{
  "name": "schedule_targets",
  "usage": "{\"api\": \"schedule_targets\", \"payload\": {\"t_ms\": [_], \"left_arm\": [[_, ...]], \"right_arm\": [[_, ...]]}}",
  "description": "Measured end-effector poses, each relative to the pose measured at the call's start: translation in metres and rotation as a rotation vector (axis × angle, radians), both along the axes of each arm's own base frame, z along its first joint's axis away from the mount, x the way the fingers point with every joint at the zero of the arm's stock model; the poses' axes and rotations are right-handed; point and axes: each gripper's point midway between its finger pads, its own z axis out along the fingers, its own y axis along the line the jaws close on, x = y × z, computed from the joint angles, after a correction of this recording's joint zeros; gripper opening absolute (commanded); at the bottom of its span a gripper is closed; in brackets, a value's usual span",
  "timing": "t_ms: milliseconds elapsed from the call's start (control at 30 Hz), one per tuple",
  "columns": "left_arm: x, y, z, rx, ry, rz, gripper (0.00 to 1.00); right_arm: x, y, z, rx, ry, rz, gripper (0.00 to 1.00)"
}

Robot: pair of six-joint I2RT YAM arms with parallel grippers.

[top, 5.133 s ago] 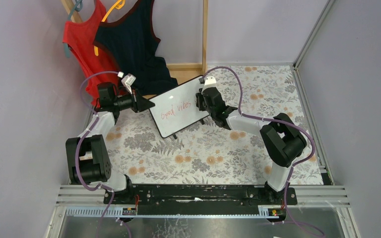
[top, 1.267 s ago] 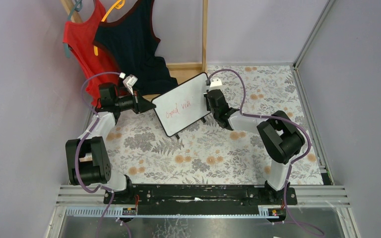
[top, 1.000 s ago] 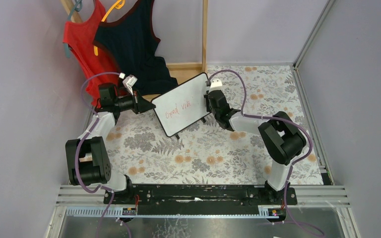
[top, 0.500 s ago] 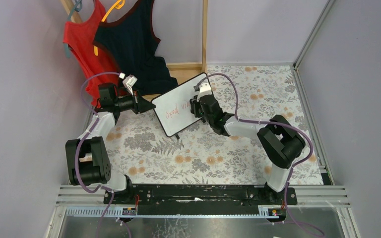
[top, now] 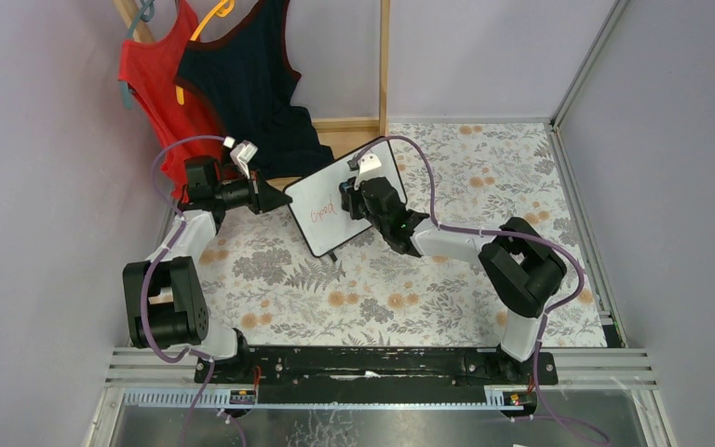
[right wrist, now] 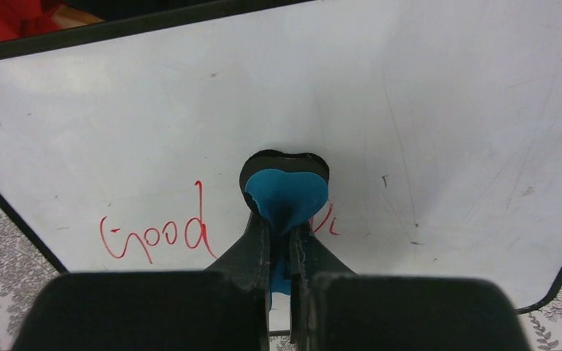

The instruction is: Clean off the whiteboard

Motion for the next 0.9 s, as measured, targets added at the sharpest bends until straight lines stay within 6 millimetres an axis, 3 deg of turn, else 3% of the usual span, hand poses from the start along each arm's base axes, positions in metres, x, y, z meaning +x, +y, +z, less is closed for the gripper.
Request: {"api": "schedule_targets", "payload": {"t_ms": [300,667,900], "left_arm": [[-0.001,0.000,0.000,0.003,-0.003,-0.002,0.00],[-0.001,0.000,0.000,0.008,-0.005,0.001,0.00],[-0.001,0.001,0.000,0.008,-0.002,0.002,0.00]], "right_arm": [[0.015,-0.015,0.000,-0.087,-0.033,-0.076,0.00],[0.044,-0.063,-0.007,-0.139,-0.034,-0.221,0.00],[0.043,-0.062,-0.008,-0.128,-0.023,-0.214,0.00]]}}
